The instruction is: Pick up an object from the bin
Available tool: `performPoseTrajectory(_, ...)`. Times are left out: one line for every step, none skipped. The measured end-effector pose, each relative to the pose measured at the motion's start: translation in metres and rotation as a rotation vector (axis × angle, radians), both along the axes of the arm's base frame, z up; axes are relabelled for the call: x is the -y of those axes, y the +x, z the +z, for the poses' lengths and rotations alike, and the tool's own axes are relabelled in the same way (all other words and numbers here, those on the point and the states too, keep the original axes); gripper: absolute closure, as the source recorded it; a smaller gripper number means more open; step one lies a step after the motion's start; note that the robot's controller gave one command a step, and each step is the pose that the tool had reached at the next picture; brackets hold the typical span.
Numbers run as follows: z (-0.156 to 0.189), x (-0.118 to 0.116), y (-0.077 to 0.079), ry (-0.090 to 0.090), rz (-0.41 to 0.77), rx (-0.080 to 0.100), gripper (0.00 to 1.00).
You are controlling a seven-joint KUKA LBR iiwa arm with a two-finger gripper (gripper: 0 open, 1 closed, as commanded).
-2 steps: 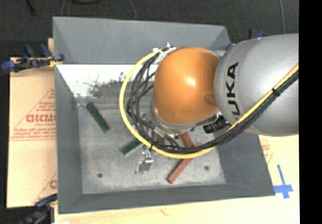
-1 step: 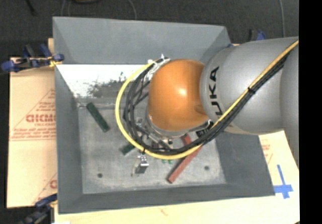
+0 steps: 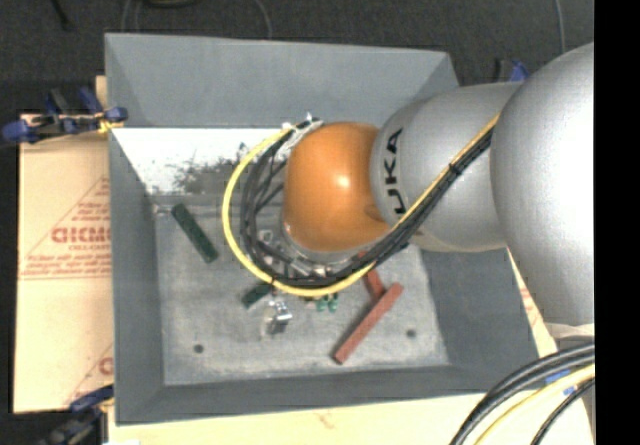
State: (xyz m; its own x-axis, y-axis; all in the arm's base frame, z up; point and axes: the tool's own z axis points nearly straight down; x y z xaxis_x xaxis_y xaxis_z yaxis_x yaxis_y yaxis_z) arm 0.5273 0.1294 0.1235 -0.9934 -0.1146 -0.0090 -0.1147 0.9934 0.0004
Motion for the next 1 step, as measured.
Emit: performPoseTrajectory(-0.0448,0.0106,0.0103,0.002,-0.151,-0.019,1.0)
